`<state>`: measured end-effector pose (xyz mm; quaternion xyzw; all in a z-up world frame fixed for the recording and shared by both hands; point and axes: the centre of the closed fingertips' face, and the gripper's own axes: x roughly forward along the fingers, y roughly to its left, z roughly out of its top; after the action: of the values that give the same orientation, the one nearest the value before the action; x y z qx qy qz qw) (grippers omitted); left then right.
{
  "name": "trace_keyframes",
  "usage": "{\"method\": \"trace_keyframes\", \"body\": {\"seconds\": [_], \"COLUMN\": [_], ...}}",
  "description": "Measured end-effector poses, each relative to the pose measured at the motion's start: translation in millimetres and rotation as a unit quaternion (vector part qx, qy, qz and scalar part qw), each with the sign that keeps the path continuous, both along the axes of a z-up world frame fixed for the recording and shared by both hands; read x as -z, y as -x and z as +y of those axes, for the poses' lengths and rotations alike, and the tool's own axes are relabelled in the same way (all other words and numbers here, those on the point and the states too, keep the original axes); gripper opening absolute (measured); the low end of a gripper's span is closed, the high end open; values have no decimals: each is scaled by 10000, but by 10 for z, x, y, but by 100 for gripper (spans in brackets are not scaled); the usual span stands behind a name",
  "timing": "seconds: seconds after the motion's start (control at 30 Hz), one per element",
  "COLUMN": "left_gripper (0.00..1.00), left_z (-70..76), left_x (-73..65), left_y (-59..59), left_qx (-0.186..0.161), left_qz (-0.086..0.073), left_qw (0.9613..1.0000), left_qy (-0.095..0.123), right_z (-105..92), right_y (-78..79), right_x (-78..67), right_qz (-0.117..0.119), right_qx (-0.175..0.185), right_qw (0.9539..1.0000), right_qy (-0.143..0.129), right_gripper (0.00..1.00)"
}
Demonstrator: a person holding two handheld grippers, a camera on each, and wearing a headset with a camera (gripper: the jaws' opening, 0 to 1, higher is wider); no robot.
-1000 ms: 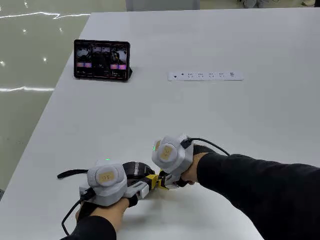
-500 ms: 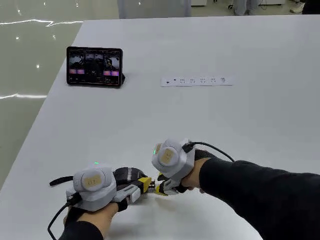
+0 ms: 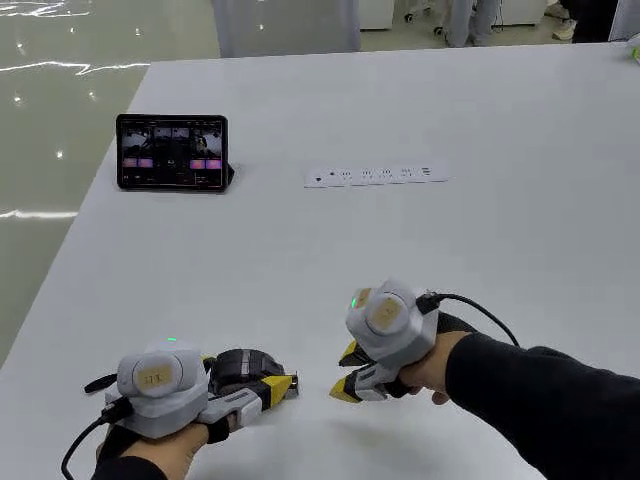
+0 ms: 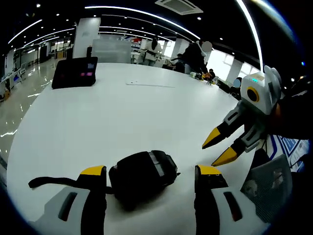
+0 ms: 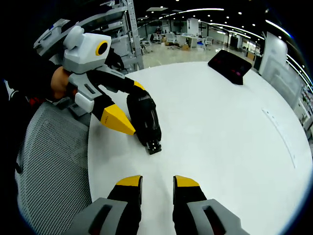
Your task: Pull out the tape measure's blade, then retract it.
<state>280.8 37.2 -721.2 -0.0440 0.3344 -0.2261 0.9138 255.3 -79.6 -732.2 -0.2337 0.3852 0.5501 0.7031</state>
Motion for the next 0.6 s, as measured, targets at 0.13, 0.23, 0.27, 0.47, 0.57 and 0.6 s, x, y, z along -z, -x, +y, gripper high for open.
{"method": "trace_keyframes", "body": {"seconds": [0.13, 0.23, 0.27, 0.47, 0.57, 0.6], "left_gripper": [74, 78, 79, 92, 99, 99], "left_z": [-9, -8, -13, -19, -3, -3], "left_x": [19, 8, 3, 47, 56, 52], "left_y": [45, 96, 111, 228, 276, 298], "left_qx": [205, 296, 341, 547, 598, 670], "left_qz": [74, 122, 127, 350, 374, 362], "left_qw": [9997, 9993, 9991, 9968, 9965, 9962], "left_qy": [128, 205, 229, 469, 456, 425], "right_z": [-135, -217, -241, -371, -432, -450], "right_y": [52, 102, 111, 160, 164, 161], "right_x": [-22, 11, 20, -3, -31, -45], "right_qz": [2, 62, 61, 96, 35, 11], "right_qx": [142, 242, 268, 550, 643, 677], "right_qw": [9999, 9997, 9996, 9983, 9977, 9974], "right_qy": [-55, -73, -67, -175, -213, -231], "right_gripper": [23, 24, 24, 26, 26, 27]}}
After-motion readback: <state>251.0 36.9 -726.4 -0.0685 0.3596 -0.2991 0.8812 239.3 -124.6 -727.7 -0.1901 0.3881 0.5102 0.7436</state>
